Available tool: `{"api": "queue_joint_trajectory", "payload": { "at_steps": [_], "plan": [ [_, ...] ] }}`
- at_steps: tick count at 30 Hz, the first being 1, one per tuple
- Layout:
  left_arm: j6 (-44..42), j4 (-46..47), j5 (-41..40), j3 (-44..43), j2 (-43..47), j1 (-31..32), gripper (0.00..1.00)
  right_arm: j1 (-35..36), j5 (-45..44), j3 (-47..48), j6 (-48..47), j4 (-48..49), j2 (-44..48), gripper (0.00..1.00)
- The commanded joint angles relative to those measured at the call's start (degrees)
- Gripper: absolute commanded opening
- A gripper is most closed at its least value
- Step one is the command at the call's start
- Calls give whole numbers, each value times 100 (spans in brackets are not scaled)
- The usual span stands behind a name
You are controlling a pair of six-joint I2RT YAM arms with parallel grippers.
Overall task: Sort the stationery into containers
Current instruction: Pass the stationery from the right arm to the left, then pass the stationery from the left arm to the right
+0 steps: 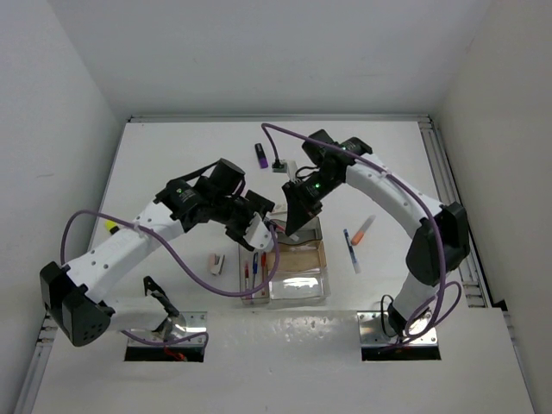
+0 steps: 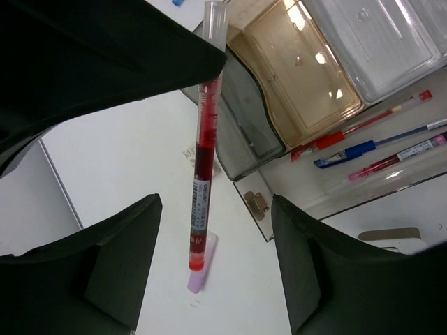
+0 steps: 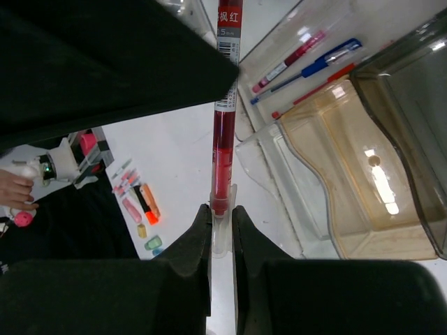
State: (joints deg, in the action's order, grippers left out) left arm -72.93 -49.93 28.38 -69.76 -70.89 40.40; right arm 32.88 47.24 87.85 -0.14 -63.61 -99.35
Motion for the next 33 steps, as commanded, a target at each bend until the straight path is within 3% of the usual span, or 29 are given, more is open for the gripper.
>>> {"api": "queue_joint_trajectory", "payload": {
  "at_steps": [1, 6, 9, 10, 12, 13, 14, 15, 19, 20, 22, 25, 26, 29, 30, 33],
  "plan": [
    [146, 308, -113, 32, -47, 125, 70, 69, 373, 136, -30, -54, 320, 0],
    [472, 738, -412, 208, -83, 196, 55, 113, 461, 162, -74, -107, 372, 0],
    [683, 801, -386, 217, -83, 214, 33, 104, 418, 223, -82, -142, 408, 0],
    [814, 827, -386, 217, -83, 205, 20, 87, 409, 258, -74, -151, 408, 2],
    [981, 914, -377, 243, -56, 205, 10, -97, 417, 460, -39, -134, 408, 28],
    [1191, 1002, -334, 252, -4, 187, 3, -315, 469, 670, -39, -64, 425, 51],
    [1306, 1003, -281, 269, -3, 152, 0, -318, 487, 776, 231, 41, 425, 51],
    [1429, 1081, -220, 270, 40, 109, 0, -614, 522, 899, 364, 181, 443, 66],
    [2465, 1432, 211, 296, 119, -181, 0, -1546, 742, 1208, 1549, 1673, 740, 74],
    [2728, 1547, 316, 313, 146, -234, 0, -1705, 777, 1103, 2222, 2590, 846, 74],
    [3677, 2038, 597, 375, 155, -454, 0, -2048, 760, 518, 3190, 4075, 1240, 74],
    [5566, 2978, 930, 401, 102, -893, 0, -2163, 568, -196, 3669, 5067, 1680, 74],
    [6518, 3398, 1080, 393, 32, -1155, 0, -2129, 427, -277, 3705, 5139, 1734, 74],
    [8175, 4486, 1625, 410, -108, -1438, 0, -2076, 233, -374, 3802, 5236, 1805, 74],
    [9163, 4849, 1740, 454, -126, -1561, 0, -2049, 189, -383, 3872, 5289, 1805, 74],
    [10521, 5887, 1934, 568, -188, -1632, 0, -1988, 31, -374, 4293, 5640, 1753, 74]
  ]
}}
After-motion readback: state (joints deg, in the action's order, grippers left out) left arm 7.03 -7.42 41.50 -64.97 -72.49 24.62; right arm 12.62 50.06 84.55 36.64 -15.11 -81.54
